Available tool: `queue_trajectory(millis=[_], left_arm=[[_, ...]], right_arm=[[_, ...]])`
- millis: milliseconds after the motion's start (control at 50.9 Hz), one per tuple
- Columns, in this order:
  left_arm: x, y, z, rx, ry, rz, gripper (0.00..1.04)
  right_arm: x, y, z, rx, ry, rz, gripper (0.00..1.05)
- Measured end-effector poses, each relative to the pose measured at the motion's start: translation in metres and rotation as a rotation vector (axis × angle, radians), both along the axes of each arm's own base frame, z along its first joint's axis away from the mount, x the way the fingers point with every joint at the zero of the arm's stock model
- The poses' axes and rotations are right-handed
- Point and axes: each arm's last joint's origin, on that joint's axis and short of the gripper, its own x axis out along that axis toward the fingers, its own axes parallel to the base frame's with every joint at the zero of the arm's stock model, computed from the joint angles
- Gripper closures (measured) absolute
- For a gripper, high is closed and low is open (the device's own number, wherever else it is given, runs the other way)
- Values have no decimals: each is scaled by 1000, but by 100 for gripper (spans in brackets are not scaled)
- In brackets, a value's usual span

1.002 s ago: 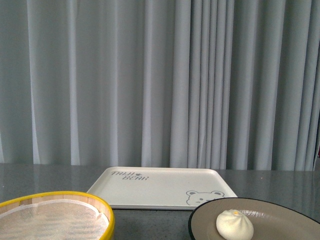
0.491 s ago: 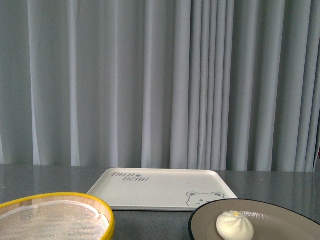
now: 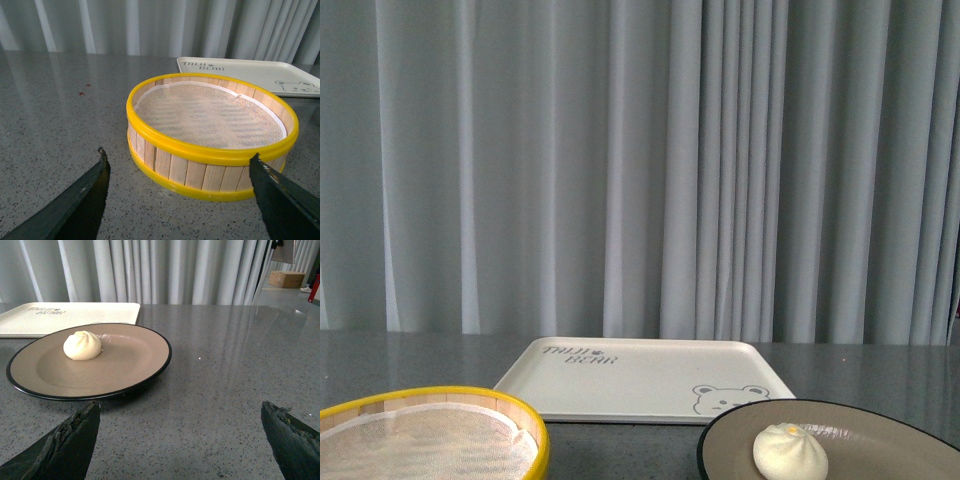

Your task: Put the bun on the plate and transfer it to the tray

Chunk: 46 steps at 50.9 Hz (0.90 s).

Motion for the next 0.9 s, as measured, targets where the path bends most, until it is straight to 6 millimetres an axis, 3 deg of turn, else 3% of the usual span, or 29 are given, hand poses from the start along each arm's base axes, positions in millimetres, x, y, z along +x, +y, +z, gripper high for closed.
queue_trajectory(millis=[79, 511, 688, 805, 904], left_arm=[[0, 0, 0, 0, 0, 0, 5], [0, 0, 0, 0, 0, 0, 7], [0, 0, 0, 0, 0, -1, 7], [0, 0, 0, 0, 0, 0, 7], [0, 0, 0, 0, 0, 0, 7]], right_arm=[[0, 0, 0, 0, 0, 0, 9], [0, 0, 0, 0, 0, 0, 9], [12, -6, 13, 110, 199, -79, 9], [34, -25, 50, -101, 227, 2, 9], [40, -33, 65, -350, 374, 128, 9]])
